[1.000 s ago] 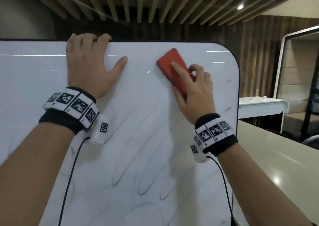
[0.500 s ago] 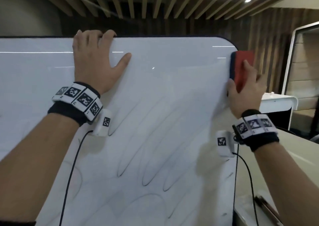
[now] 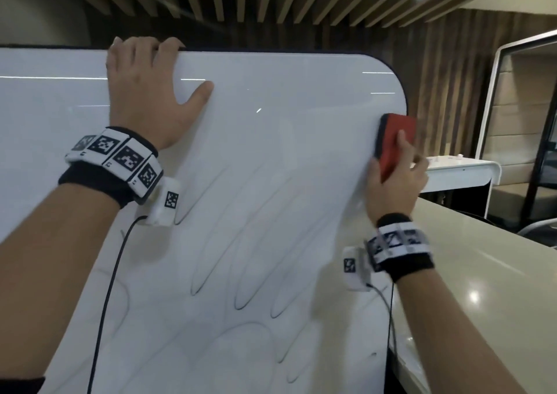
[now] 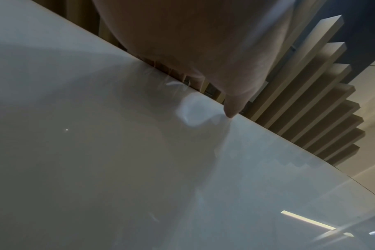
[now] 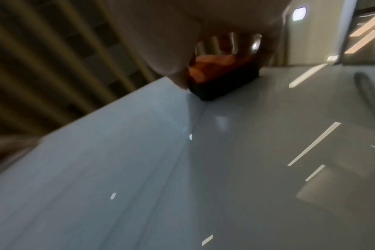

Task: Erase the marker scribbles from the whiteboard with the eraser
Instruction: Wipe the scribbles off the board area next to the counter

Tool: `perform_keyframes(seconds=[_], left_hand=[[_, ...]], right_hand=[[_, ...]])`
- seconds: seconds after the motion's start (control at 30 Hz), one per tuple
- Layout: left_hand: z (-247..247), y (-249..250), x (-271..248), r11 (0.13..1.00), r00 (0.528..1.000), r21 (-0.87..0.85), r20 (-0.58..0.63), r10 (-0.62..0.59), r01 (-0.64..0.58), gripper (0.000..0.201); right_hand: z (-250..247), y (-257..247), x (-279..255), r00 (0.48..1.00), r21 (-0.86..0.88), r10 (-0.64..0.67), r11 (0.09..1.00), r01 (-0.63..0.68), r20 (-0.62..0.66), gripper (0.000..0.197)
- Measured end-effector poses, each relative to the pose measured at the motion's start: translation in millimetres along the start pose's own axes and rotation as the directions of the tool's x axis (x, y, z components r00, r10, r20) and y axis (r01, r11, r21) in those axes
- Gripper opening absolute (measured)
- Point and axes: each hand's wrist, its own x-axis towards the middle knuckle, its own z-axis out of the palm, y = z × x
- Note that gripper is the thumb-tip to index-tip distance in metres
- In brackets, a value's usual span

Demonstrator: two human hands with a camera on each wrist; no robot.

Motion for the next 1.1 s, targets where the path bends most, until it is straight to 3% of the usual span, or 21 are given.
perform_keyframes(seconds=[0.1,0.17,0.23,0.27,0.3,0.37,0.4,0.43,0.5,0.57,0.67,0.73,0.77,0.8,0.87,0.93,0.97,1.03,1.1], left_hand=[[0,1,0,1.0,1.0,-0.007,-0.001,0.006,-0.006,0.066],[0,-2,1,1.0,1.0,-0.009,0.001,0.013,-0.013,0.067],[1,-5,1,1.0,1.0,-0.011,0.012,0.027,-0.027,0.068],[1,-6,1,1.0,0.999,-0.009,0.019,0.03,-0.03,0.069],[1,-7,2,1.0,0.999,-0.006,0.027,0.029,-0.029,0.07],[1,-6,1,1.0,0.999,0.005,0.038,0.02,-0.02,0.07],[1,-4,1,1.0,0.999,0.014,0.039,0.013,-0.014,0.07],[1,-2,1,1.0,0.999,0.021,0.038,0.006,-0.007,0.07],[1,1,0,1.0,0.999,0.029,0.041,-0.007,0.006,0.072],[2,1,0,0.999,0.999,0.042,0.048,-0.01,0.008,0.073],[2,-1,1,0.999,0.998,0.049,0.067,-0.002,-0.001,0.075],[3,-4,2,0.999,0.997,0.045,0.072,0.005,-0.008,0.075],[4,-4,1,0.999,0.997,0.046,0.071,0.008,-0.011,0.075],[4,-5,1,0.999,0.998,0.048,0.07,0.007,-0.011,0.075],[3,-3,0,0.998,0.998,0.055,0.064,0.0,-0.004,0.074],[1,-2,1,0.998,0.998,0.065,0.064,-0.009,0.005,0.074],[0,-1,2,0.998,0.998,0.07,0.065,-0.012,0.007,0.075],[0,-1,3,0.997,0.998,0.076,0.068,-0.011,0.006,0.076],[1,-1,3,0.997,0.998,0.074,0.069,-0.008,0.003,0.077]], right_hand=[[17,-21,-79,0.954,0.001,-0.266,0.963,0.268,0.14,0.057],[19,-24,-116,0.852,0.045,-0.423,0.901,0.431,0.308,0.054],[11,-13,-96,0.748,0.069,-0.549,0.82,0.568,0.372,0.052],[7,-5,-75,0.755,0.06,-0.563,0.813,0.58,0.337,0.052],[4,4,-51,0.816,0.031,-0.509,0.853,0.521,0.274,0.053],[-8,23,-4,0.969,-0.022,-0.208,0.977,0.212,0.134,0.057],[-12,28,6,0.997,-0.015,-0.037,0.999,0.038,0.072,0.059],[-10,27,3,0.999,-0.003,0.043,0.999,-0.043,0.024,0.06],[-1,15,-40,0.998,-0.013,-0.061,0.998,0.061,0.035,0.059],[12,5,-105,0.942,0.011,-0.285,0.958,0.288,0.179,0.059],[16,7,-181,0.75,0.024,-0.528,0.824,0.567,0.398,0.058],[14,17,-174,0.635,0.053,-0.637,0.723,0.689,0.438,0.058],[12,19,-159,0.61,0.056,-0.667,0.693,0.719,0.428,0.058],[10,23,-140,0.631,0.05,-0.666,0.702,0.71,0.399,0.056],[5,29,-93,0.794,0.032,-0.538,0.832,0.553,0.283,0.053],[-4,36,-47,0.933,0.027,-0.32,0.947,0.32,0.165,0.056],[-8,38,-30,0.97,0.038,-0.21,0.978,0.207,0.122,0.058],[-5,35,-19,0.996,0.046,-0.073,0.996,0.071,0.053,0.06],[9,18,-42,0.994,0.028,-0.106,0.994,0.105,0.01,0.058]])
